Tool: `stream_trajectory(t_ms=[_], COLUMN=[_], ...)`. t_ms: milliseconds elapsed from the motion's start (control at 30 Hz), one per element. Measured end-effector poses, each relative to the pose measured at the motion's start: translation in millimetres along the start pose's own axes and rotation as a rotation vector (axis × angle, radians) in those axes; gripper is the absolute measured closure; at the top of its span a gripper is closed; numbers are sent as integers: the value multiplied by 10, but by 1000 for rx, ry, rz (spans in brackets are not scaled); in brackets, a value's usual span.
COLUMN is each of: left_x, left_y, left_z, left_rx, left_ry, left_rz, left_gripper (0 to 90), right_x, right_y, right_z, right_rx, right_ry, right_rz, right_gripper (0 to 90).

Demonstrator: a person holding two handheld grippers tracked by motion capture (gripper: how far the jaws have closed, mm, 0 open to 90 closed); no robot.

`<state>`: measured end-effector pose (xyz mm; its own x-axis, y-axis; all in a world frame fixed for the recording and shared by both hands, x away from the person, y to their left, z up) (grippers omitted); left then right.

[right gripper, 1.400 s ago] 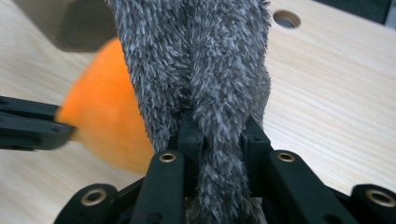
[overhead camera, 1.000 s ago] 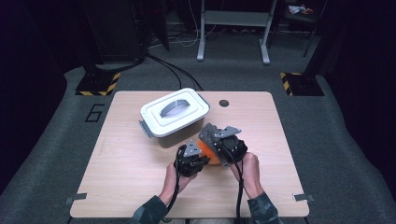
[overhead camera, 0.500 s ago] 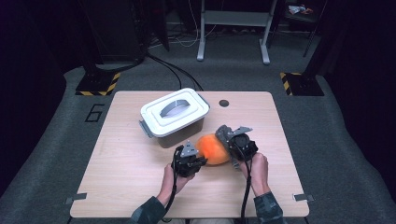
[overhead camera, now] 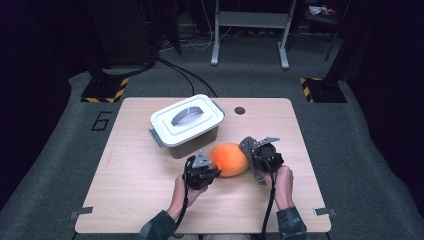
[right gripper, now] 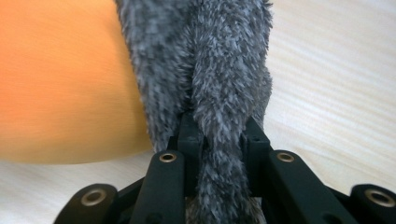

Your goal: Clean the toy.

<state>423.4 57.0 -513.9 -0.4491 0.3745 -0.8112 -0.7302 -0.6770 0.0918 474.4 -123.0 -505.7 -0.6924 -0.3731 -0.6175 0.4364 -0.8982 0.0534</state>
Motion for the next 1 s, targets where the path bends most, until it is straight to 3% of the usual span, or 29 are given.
stream_trajectory(t_ms=[167,300,333,500,600,700,1000], left_x=[1,0,-2,-6,5,8,17], left_y=[2,9,8,4,1,-2,-4], left_z=[-3,-10,-12,-12,-10,-9,-16], left_rx=[5,4,2,-2,4,5,2], left_ry=[3,3,5,6,-3,0,1], left_rz=[-2,-4,-2,-11,-3,-8,-2], left_gripper=[858,858,858,858,857,857,857], right_x=[-152,-288,-345,-383,-362,-354,-269], right_y=[-216,-466,-585,-766,-763,-731,-394], right_z=[247,390,428,354,252,242,152], right_rx=[-51,-110,-134,-161,-151,-148,-76], right_ry=[71,123,154,131,110,108,78], right_rz=[34,85,107,173,192,165,80], right_gripper=[750,750,750,750,750,750,750])
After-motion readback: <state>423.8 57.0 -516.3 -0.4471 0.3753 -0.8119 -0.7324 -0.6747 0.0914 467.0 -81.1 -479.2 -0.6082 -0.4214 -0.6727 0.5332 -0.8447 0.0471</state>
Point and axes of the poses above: each handheld gripper's, and its own axes: z roughly backward along the jaws, x roughly out of its underside, y roughly to its right, the point moved 8 cm from there along -z, roughly forward along the jaws, and after that the axes turned 4 degrees about -x, right-handed, at the moved point
